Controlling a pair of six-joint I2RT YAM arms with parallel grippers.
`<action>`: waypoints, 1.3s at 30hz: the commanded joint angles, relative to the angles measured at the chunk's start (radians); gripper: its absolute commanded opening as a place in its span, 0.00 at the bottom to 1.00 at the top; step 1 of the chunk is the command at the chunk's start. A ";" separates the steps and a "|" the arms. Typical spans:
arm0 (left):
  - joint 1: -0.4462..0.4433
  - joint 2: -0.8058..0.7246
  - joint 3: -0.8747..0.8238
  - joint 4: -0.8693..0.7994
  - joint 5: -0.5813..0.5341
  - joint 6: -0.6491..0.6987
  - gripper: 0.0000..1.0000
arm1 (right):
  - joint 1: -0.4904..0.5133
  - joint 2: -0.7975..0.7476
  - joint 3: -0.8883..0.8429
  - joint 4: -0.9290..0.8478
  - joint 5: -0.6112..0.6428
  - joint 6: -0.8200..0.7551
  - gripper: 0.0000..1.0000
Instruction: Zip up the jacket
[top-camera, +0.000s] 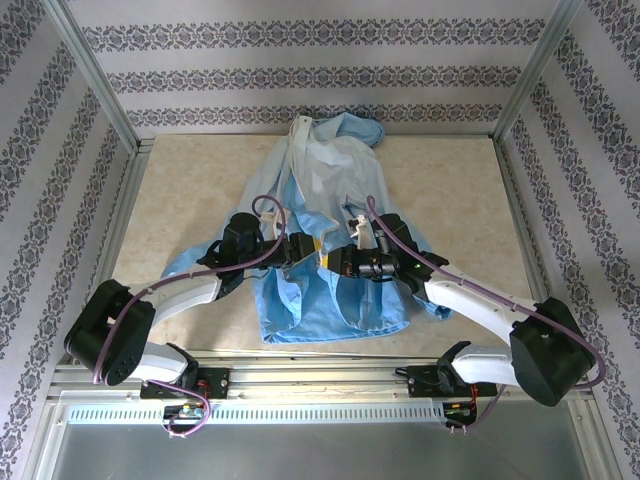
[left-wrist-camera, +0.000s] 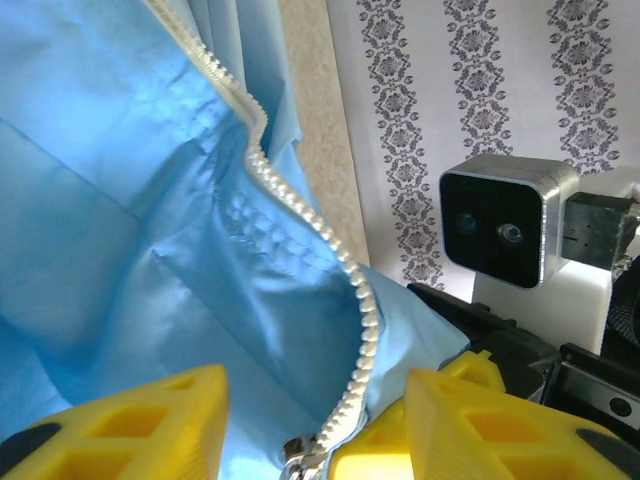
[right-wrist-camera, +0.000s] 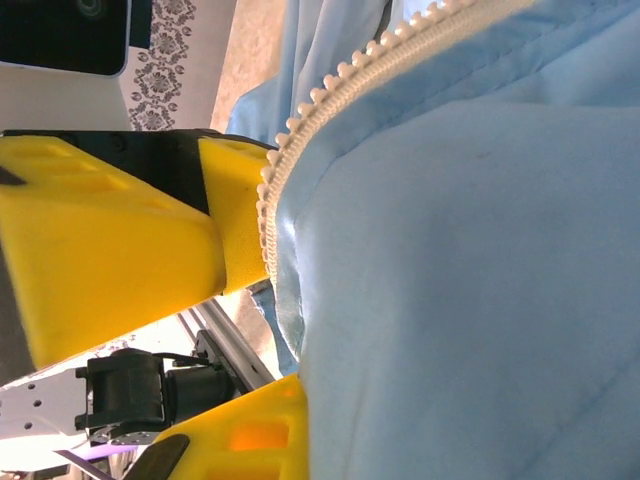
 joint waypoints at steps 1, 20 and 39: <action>0.020 -0.014 0.043 -0.050 0.088 0.039 0.53 | -0.007 -0.016 -0.008 0.021 -0.038 -0.063 0.00; 0.033 0.088 0.139 -0.052 0.195 0.040 0.22 | -0.009 -0.020 0.034 -0.065 -0.072 -0.184 0.00; 0.033 0.079 0.128 -0.029 0.163 0.043 0.00 | -0.040 -0.091 0.059 -0.154 -0.067 -0.224 0.50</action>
